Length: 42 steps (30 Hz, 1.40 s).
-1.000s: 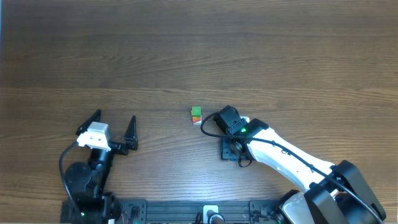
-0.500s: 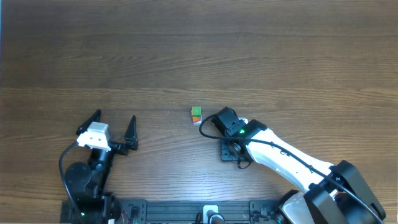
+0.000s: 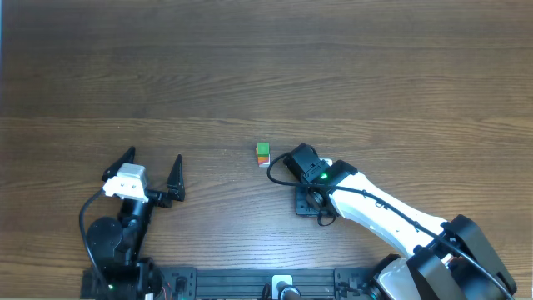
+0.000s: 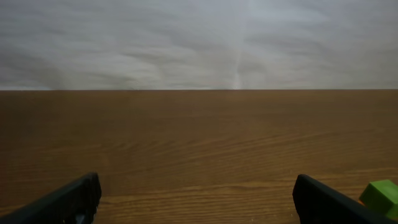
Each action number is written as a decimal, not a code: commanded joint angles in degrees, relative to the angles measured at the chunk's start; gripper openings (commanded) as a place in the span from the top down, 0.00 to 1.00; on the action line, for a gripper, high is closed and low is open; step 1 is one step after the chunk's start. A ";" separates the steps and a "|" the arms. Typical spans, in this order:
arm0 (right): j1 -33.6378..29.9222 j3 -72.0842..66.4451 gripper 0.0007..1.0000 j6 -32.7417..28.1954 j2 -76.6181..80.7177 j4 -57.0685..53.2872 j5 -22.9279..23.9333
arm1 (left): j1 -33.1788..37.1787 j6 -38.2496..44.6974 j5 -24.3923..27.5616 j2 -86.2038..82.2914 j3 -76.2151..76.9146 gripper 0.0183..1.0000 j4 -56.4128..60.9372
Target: Stack Cubes
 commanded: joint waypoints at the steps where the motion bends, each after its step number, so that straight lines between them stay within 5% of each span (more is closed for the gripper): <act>1: 0.42 -0.59 0.69 0.11 -1.09 -0.11 -0.31 | -0.28 1.05 0.57 -0.28 -0.35 0.00 0.13; 26: -0.66 2.93 0.91 -1.11 -1.11 -4.09 0.83 | -0.28 1.03 0.57 -0.28 -0.35 0.00 0.13; 42: -4.37 36.50 0.97 -5.70 2.47 -28.00 4.94 | -0.28 1.03 0.57 -0.28 -0.35 0.00 0.13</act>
